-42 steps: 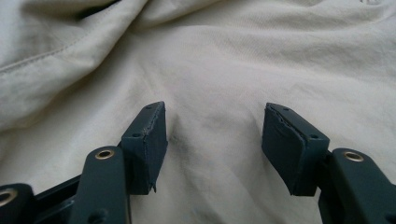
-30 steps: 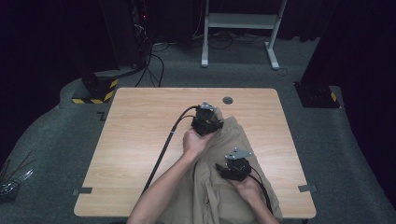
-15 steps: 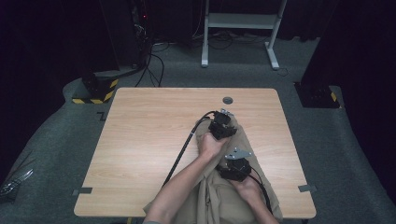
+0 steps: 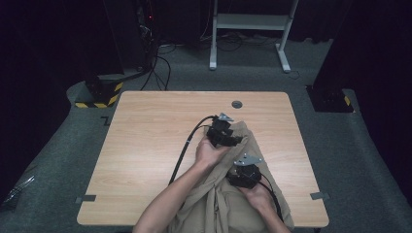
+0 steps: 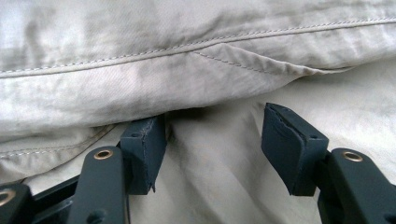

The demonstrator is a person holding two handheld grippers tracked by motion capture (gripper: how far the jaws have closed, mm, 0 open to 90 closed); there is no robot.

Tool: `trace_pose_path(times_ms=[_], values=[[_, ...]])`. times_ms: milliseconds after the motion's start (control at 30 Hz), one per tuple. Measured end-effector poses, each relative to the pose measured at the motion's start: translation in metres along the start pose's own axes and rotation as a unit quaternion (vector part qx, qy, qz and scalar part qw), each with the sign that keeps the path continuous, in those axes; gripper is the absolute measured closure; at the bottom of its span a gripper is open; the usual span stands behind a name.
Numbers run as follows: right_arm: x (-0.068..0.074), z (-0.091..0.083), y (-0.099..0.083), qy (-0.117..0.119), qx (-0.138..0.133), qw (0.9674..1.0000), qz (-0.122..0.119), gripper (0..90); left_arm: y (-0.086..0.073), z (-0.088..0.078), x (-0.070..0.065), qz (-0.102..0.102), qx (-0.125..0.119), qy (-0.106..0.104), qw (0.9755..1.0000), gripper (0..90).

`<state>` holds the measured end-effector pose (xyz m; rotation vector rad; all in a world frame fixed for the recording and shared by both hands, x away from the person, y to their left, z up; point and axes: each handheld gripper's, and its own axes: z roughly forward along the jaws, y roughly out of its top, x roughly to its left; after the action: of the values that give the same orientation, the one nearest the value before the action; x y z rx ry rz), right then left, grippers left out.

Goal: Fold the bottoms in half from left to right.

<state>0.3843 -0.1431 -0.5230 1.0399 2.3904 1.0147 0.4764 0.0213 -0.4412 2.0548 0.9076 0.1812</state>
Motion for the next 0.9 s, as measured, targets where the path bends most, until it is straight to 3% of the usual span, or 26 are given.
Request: trace_pose_path(times_ms=[167,233,400,500,600,633,767,900], values=[[0.0,0.0,0.001,-0.001,0.004,1.0,0.004,40.3,-0.037,-0.046,0.005,-0.003,-0.018,-0.001,0.9998,42.3],[0.0,-0.002,0.002,-0.006,0.011,0.9999,0.004,39.5,-0.053,-0.059,0.004,-0.008,-0.01,-0.007,0.9999,41.8],[-0.001,-0.016,0.001,-0.009,0.009,0.9998,0.015,39.3,-0.101,-0.092,-0.015,-0.015,-0.007,-0.043,0.9989,40.2],[-0.002,-0.026,-0.004,-0.007,0.017,0.9997,0.015,38.7,-0.123,-0.091,-0.03,-0.022,0.009,-0.064,0.9977,39.0],[-0.001,-0.033,-0.012,-0.01,0.034,0.9994,0.006,37.9,-0.143,-0.075,-0.044,-0.014,0.033,-0.048,0.9982,43.9],[-0.001,-0.033,-0.015,-0.008,0.039,0.9992,0.005,37.9,-0.147,-0.068,-0.046,-0.017,0.04,-0.041,0.9982,49.5],[-0.001,-0.031,-0.019,-0.003,0.038,0.9993,0.004,36.6,-0.149,-0.051,-0.043,-0.034,0.048,-0.027,0.9979,73.3],[0.001,-0.02,-0.014,0.001,0.023,0.9997,0.0,36.2,-0.142,-0.046,-0.037,-0.037,0.055,-0.006,0.9978,83.3]])
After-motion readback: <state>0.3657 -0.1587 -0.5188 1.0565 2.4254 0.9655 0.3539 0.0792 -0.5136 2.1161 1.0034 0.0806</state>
